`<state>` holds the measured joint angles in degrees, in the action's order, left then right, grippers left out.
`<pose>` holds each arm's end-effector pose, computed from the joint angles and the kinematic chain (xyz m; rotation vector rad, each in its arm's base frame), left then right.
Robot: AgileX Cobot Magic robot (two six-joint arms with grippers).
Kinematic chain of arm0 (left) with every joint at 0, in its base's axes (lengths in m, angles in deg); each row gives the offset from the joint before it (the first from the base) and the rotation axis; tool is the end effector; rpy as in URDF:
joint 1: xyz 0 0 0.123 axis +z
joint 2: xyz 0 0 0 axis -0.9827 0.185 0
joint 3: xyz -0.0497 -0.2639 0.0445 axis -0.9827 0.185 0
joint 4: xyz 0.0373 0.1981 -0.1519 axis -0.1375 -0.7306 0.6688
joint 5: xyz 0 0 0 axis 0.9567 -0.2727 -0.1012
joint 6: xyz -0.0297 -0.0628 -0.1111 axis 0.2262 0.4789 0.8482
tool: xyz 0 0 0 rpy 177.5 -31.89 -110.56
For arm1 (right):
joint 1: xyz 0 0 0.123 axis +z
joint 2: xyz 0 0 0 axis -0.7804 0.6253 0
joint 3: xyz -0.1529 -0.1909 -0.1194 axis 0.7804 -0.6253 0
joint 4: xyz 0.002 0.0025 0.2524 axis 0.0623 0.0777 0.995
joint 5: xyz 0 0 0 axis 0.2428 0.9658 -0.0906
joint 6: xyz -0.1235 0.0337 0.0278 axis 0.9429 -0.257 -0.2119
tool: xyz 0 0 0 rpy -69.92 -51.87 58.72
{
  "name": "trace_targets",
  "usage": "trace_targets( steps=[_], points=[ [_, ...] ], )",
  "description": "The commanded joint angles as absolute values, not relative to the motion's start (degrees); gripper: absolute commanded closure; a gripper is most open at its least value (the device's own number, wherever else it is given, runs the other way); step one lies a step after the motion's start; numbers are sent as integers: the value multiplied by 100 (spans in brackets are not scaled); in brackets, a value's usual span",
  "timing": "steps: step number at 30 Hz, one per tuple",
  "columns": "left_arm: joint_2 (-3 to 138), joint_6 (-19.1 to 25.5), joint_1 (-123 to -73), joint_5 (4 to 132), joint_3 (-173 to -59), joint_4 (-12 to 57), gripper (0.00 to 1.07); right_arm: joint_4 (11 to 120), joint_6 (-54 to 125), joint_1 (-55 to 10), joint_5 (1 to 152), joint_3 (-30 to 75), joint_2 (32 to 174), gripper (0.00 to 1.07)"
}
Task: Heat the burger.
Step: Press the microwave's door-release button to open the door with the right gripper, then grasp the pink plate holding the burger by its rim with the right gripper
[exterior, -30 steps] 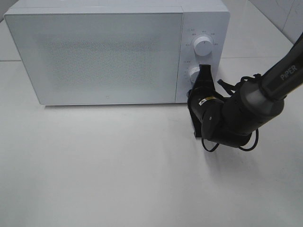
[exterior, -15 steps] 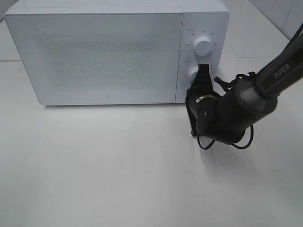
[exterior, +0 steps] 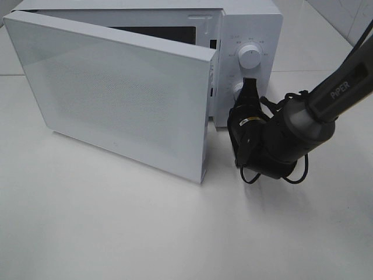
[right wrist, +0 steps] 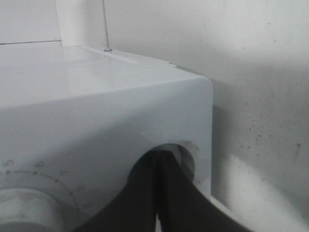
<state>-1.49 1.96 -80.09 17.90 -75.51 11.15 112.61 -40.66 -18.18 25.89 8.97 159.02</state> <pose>0.0409 -0.0072 0.2647 0.1064 2.0263 -0.0221 0.3828 0.1568 0.0616 1.4912 1.3508 0.9866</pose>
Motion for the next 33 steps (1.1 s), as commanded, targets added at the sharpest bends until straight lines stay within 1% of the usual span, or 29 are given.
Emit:
trace_targets(
  steps=[1, 9, 16, 21, 27, 33],
  points=[
    [-252, 202, -7986, 1807, -7534, 1109, 6, 10843, -3986, -1996, 1105, 1315, 15776, 107],
    [-252, 202, -7986, 1807, -7534, 1109, 6, 10952, -3762, -1984, 1632, 1103, 15530, 107],
    [-252, 202, -7986, 1807, -7534, 1109, 6, 10992, -3665, -1984, 2589, 708, 15151, 107],
    [-252, 202, -7986, 1807, -7534, 1109, 6, 10952, -3201, -1984, 3511, 318, 14876, 107],
    [-252, 202, -7986, 1807, -7534, 1109, 6, 10946, -2845, -1984, 3969, 152, 14670, 107],
    [-252, 202, -7986, 1807, -7534, 1109, 6, 10929, -2015, -1984, 4646, -180, 14172, 107]
  ],
)
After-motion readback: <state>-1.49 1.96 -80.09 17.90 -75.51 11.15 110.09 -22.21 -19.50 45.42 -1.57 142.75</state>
